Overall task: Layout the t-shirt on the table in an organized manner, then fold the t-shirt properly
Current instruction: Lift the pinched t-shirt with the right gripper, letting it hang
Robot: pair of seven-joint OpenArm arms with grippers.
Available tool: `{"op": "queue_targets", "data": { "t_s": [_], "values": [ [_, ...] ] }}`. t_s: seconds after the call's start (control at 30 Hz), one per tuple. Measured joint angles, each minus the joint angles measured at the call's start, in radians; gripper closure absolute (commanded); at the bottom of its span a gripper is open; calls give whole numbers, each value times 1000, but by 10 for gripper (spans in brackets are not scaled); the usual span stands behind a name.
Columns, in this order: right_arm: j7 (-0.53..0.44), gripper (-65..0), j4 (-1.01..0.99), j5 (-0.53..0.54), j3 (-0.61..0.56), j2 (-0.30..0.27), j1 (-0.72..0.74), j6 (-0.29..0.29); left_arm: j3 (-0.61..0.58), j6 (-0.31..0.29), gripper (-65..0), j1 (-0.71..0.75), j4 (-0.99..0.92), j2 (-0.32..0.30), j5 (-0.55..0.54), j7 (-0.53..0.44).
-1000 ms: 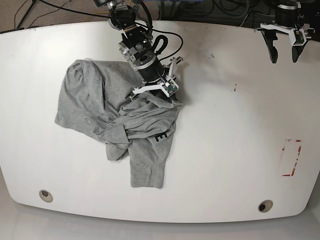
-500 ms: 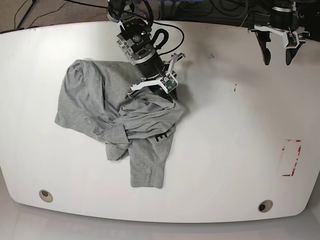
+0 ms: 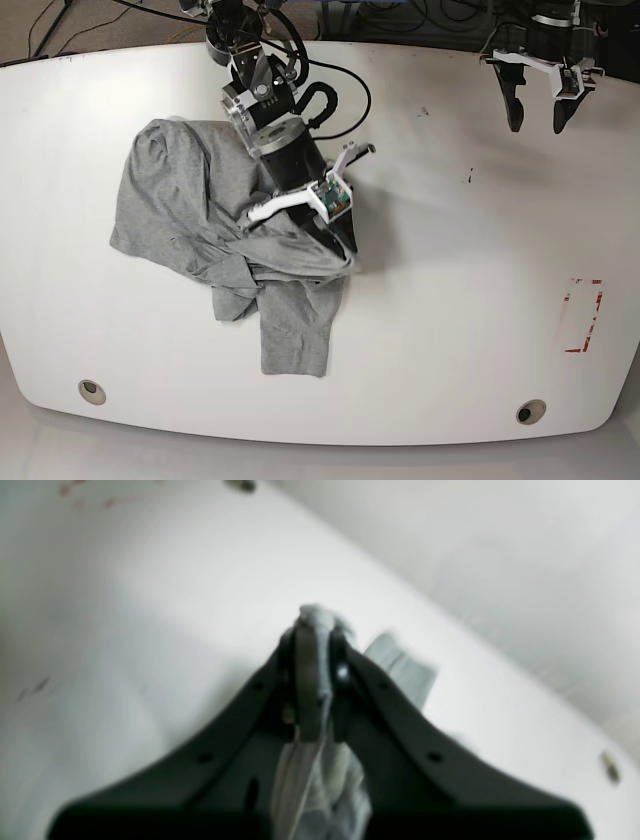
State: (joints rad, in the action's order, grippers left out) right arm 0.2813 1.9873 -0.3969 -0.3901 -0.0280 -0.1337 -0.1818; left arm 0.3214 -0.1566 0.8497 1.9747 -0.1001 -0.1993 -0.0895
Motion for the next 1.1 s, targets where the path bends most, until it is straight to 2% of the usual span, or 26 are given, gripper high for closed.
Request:
{"op": "queue_targets", "data": {
  "t_s": [0.2,0.43,0.8,1.0,1.1],
  "values": [
    [2,0,0,0,0,0,124,-2,-21,-2,-388,-53,-3,-1,2,127],
    [5,0,0,0,-3,0,276,-5,-23,-141,-388,-154,-3,2,2,214],
    [56,0,0,0,-7,0,521,-10,-24,-261,-388,-265,-4,52,7,314],
    [105,0,0,5,-7,0,661,-14,-25,-270,-388,-302,-3,55,7,382],
    [127,0,0,3,-6,0,725,-56,-32,-266,-388,-315,-3,53,8,393]
  ]
}}
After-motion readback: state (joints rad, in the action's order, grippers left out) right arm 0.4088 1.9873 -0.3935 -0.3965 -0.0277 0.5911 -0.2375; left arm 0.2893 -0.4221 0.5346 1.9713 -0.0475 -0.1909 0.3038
